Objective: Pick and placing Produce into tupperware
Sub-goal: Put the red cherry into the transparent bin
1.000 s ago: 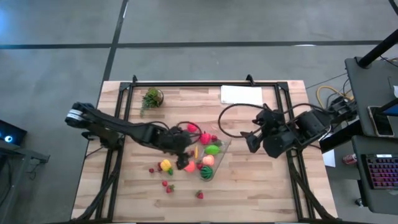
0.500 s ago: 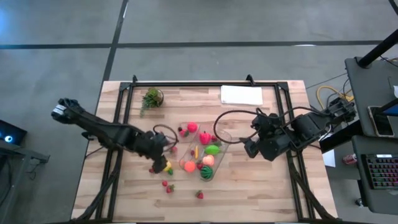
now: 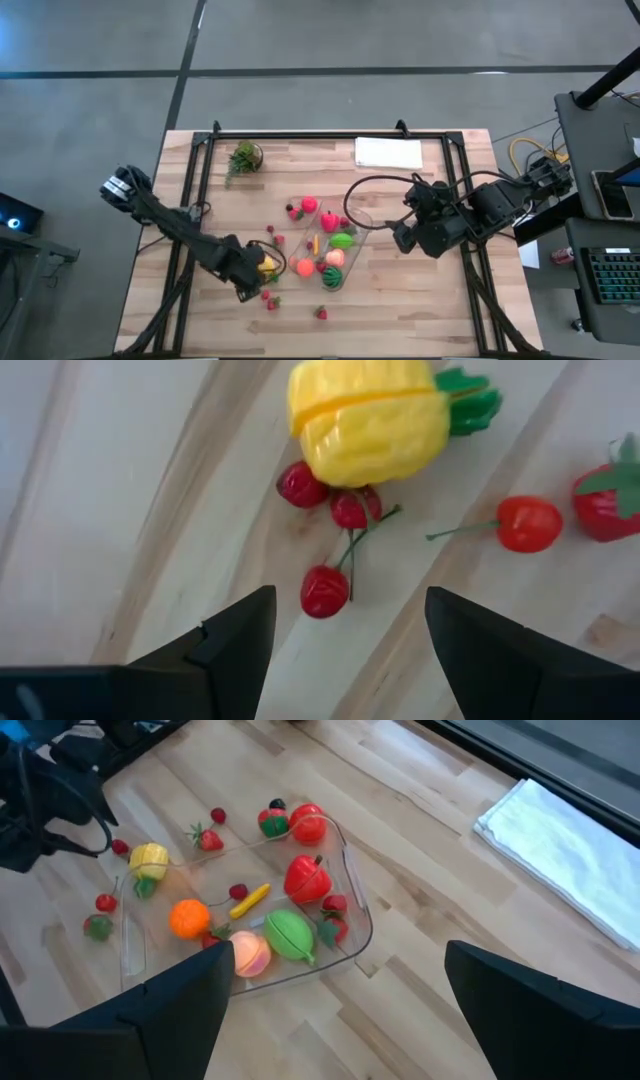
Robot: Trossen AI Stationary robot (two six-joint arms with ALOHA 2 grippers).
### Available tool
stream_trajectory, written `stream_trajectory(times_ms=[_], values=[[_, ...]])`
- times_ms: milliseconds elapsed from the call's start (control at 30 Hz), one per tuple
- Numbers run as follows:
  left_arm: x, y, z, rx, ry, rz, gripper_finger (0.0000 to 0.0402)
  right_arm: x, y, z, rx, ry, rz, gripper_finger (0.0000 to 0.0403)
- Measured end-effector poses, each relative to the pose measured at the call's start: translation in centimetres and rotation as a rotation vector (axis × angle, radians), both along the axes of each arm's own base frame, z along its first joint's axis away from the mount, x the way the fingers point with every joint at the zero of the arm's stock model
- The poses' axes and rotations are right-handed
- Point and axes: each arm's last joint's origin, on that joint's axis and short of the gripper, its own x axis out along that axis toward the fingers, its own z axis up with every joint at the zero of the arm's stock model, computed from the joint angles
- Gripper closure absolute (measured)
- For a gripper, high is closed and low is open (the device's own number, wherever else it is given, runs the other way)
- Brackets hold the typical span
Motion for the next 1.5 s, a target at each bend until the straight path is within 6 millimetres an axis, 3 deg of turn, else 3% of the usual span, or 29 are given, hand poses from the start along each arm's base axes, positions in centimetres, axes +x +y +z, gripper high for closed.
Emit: stream_trajectory(times_ms=[700,1500], values=[[-1.4,-2.0,-2.2,0.145,0.016,-0.149,0.0159,0.1,0.0,0.0,-0.027,0.017,0.031,0.0049],[-2.2,-1.5,-4.7,0.157,-0.025,-0.207,0.0159,1.1,0.6,-1.0,-0.067,0.065,0.056,0.0051]])
